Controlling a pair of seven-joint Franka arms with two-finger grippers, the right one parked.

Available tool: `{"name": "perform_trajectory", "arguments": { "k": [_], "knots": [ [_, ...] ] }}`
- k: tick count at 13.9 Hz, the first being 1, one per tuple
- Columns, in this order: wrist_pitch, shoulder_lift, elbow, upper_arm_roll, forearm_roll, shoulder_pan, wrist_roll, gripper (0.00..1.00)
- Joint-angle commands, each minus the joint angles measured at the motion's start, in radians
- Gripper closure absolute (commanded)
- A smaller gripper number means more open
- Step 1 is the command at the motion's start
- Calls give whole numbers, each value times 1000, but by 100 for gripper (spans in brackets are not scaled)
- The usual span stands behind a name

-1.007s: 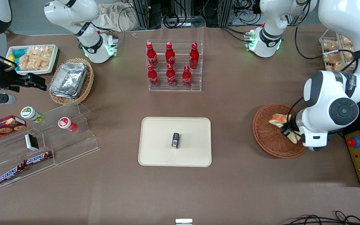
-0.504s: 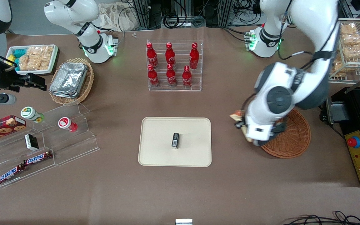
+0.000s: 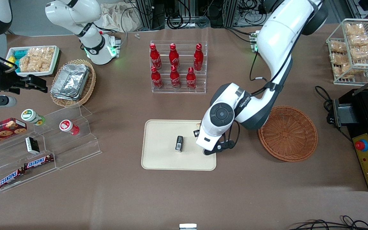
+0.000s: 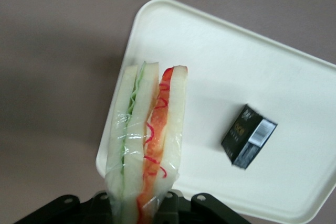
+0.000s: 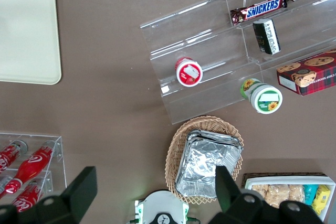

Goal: Place sandwich from basket to tray
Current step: 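Lower the sandwich onto the tray beside the black box and release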

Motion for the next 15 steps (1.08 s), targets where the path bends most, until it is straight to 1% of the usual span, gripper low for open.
{"name": "perform_trajectory", "arguments": {
  "k": [1, 3, 4, 5, 6, 9, 10, 11, 12, 13, 15],
  "knots": [
    [31, 63, 47, 5, 7, -14, 114, 100],
    [141, 77, -11, 5, 13, -16, 150, 100],
    [205, 86, -34, 5, 45, -16, 171, 100],
    [229, 98, -44, 5, 76, -14, 210, 100],
    [234, 108, -45, 7, 90, -14, 248, 100],
    [234, 115, -44, 8, 95, -14, 297, 99],
    [234, 122, -44, 8, 93, -14, 294, 91],
    [234, 123, -44, 8, 93, -14, 284, 62],
    [235, 122, -44, 10, 96, -13, 284, 9],
    [234, 117, -42, 10, 96, -13, 290, 0],
    [234, 108, -39, 10, 96, -11, 293, 0]
  ]
}}
